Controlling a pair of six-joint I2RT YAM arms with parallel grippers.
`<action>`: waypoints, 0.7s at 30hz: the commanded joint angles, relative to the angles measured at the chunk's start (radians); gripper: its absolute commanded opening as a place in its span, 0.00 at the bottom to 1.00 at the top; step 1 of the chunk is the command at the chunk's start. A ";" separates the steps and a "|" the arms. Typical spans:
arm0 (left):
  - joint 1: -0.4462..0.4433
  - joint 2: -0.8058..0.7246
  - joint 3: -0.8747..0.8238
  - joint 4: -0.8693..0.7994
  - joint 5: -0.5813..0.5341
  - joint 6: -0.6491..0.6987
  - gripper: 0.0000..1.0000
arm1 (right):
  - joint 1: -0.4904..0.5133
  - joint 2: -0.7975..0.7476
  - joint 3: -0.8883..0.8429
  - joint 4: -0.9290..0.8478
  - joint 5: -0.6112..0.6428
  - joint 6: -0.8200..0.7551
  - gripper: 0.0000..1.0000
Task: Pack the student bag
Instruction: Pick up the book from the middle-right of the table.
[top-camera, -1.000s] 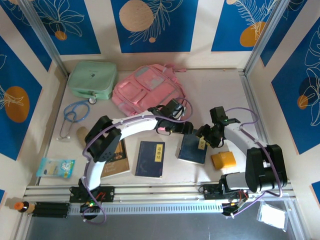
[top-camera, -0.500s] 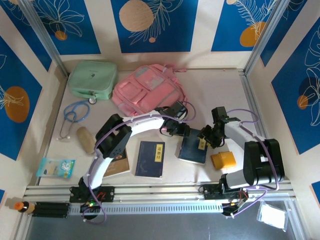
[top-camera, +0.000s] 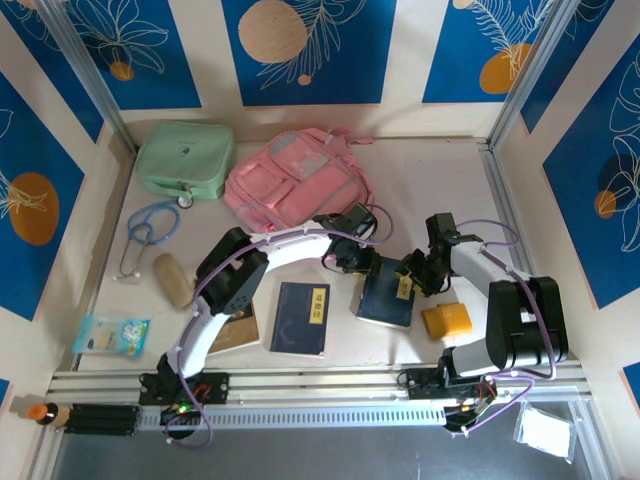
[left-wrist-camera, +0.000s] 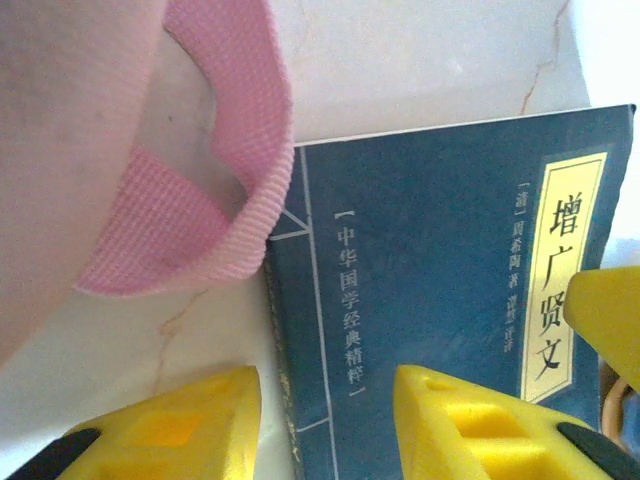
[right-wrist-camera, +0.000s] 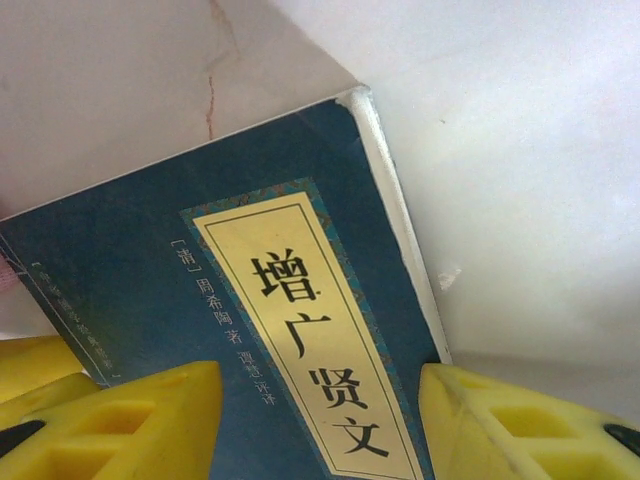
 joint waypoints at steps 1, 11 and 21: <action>-0.009 0.036 0.033 0.006 0.051 -0.017 0.40 | -0.004 0.028 -0.008 0.022 -0.046 0.025 0.56; -0.007 0.068 0.061 0.038 0.137 -0.024 0.43 | -0.011 0.030 -0.011 0.026 -0.061 0.041 0.56; -0.004 -0.108 -0.078 0.272 0.209 0.101 0.40 | -0.029 0.018 -0.050 0.099 -0.105 0.100 0.56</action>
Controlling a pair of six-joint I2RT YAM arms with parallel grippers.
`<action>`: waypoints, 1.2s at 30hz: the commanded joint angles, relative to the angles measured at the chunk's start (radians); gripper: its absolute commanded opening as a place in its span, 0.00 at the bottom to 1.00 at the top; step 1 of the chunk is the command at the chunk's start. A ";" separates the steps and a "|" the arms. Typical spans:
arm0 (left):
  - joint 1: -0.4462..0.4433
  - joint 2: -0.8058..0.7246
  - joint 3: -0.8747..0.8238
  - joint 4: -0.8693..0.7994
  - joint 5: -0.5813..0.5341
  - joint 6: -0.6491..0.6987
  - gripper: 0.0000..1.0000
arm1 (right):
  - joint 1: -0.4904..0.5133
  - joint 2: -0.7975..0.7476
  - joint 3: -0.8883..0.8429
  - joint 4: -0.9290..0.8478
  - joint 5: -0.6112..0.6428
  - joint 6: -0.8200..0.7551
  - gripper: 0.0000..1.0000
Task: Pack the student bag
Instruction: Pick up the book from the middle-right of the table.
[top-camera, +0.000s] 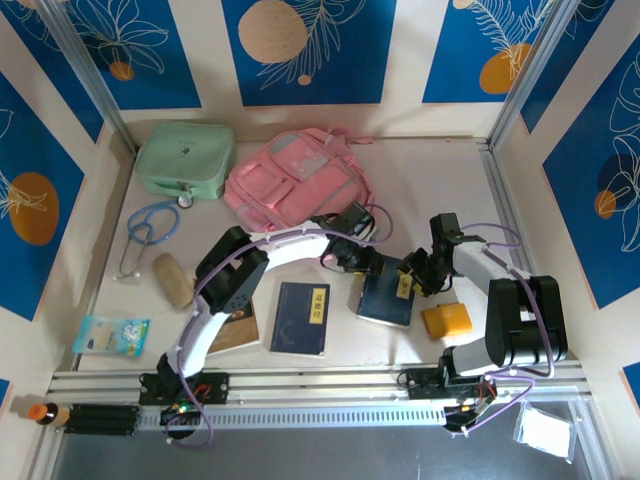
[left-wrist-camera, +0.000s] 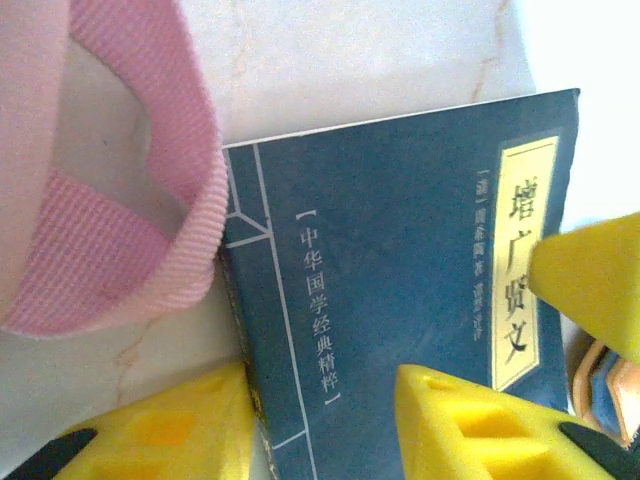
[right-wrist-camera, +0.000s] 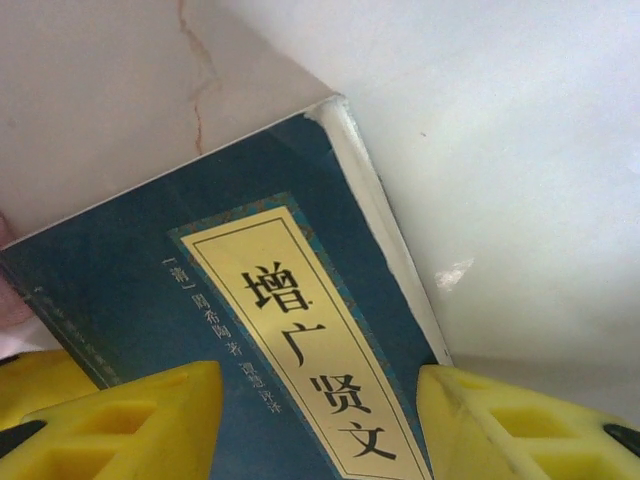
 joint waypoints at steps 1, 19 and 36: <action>-0.016 -0.106 -0.043 0.198 0.140 0.060 0.39 | 0.003 0.014 -0.042 0.084 -0.077 0.047 0.56; 0.039 -0.156 -0.172 0.317 0.113 -0.036 0.31 | 0.021 0.042 -0.035 0.219 -0.196 0.069 0.55; 0.085 -0.230 -0.214 0.271 0.043 -0.022 0.00 | 0.023 -0.001 -0.014 0.254 -0.153 0.020 0.60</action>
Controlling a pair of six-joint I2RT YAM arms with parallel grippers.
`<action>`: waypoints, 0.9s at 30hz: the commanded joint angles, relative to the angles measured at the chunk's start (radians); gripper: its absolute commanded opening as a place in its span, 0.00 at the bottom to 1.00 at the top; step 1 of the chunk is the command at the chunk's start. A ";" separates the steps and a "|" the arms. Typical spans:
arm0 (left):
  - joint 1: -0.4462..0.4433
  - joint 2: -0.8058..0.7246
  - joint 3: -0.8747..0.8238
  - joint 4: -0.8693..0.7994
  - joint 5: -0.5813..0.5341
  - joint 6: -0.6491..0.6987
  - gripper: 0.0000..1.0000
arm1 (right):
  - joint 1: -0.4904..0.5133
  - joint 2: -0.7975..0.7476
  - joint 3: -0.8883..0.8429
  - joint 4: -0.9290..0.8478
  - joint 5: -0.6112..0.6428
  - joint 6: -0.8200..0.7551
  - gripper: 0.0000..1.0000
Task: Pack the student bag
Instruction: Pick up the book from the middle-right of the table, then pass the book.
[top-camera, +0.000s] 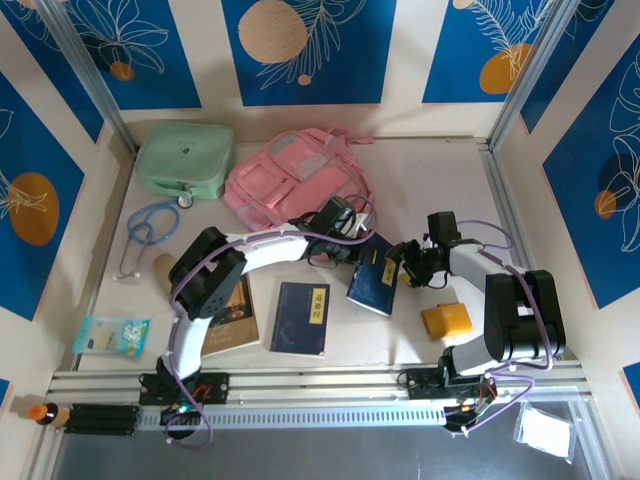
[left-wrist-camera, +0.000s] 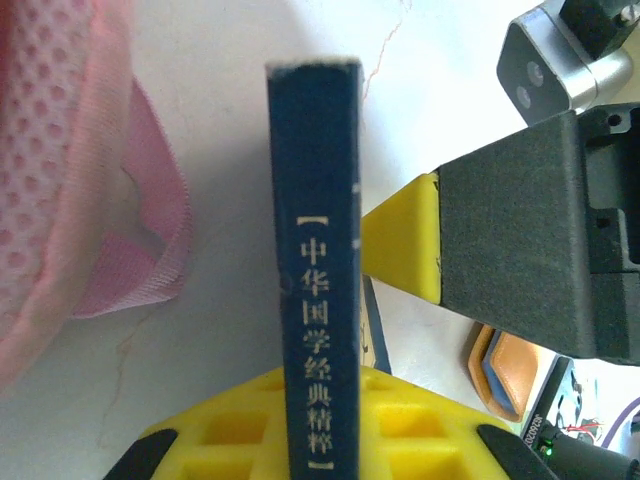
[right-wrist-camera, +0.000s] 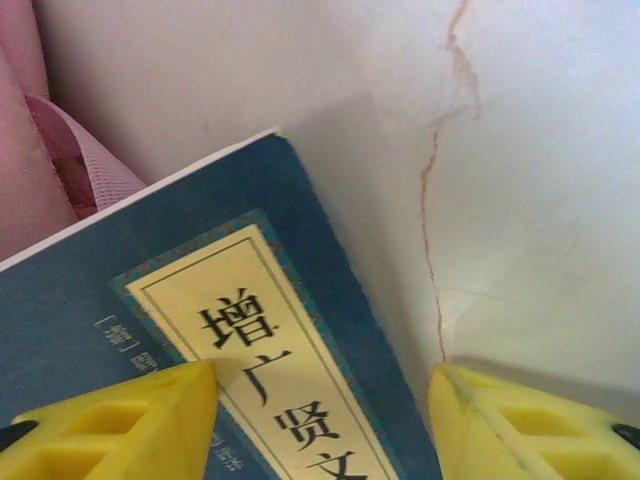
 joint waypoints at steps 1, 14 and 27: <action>0.025 -0.078 0.000 -0.004 -0.025 0.024 0.00 | 0.006 -0.043 0.015 0.035 -0.006 -0.024 0.61; 0.128 -0.362 -0.097 0.013 -0.355 0.012 0.00 | 0.054 -0.219 -0.028 0.438 -0.148 0.031 0.84; 0.195 -0.542 -0.380 0.564 -0.586 -0.415 0.00 | 0.188 -0.065 -0.010 0.894 -0.251 0.491 0.97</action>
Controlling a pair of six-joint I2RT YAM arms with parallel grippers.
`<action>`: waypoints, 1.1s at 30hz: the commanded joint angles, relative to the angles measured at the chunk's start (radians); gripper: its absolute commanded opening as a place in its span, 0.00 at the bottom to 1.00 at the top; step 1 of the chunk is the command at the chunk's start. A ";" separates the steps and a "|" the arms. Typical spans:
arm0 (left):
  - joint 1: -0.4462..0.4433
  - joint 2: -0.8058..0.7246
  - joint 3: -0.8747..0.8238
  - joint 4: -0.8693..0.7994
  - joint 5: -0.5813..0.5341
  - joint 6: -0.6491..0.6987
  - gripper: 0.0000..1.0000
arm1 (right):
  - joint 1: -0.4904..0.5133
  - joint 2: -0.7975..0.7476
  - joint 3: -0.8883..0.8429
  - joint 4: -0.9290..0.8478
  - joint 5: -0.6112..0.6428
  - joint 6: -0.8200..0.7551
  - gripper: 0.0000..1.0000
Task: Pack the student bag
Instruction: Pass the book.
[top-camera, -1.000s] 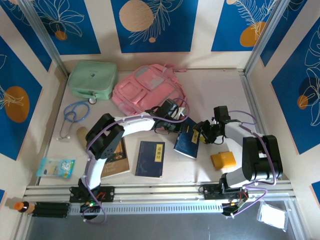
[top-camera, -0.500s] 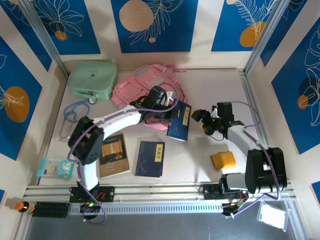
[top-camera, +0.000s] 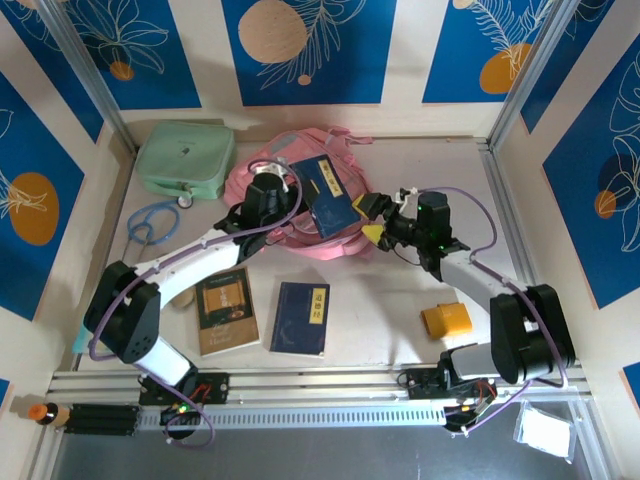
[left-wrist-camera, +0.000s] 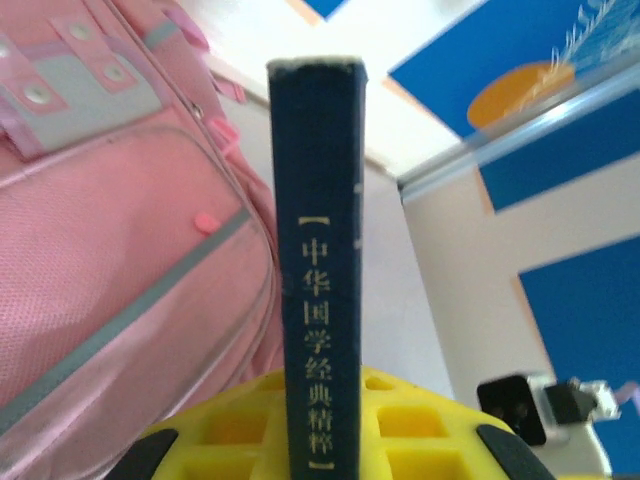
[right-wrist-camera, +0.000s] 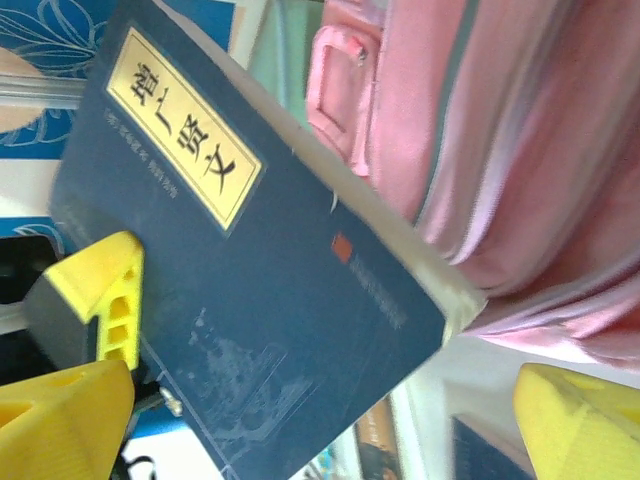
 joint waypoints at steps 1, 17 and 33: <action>0.005 -0.045 -0.027 0.190 -0.095 -0.127 0.00 | 0.022 0.043 0.007 0.184 -0.047 0.165 0.97; 0.005 -0.029 -0.086 0.370 -0.120 -0.308 0.00 | 0.114 0.258 0.120 0.543 -0.041 0.427 0.83; 0.005 -0.067 -0.077 0.132 -0.184 -0.296 0.06 | 0.096 0.197 0.094 0.458 0.025 0.270 0.11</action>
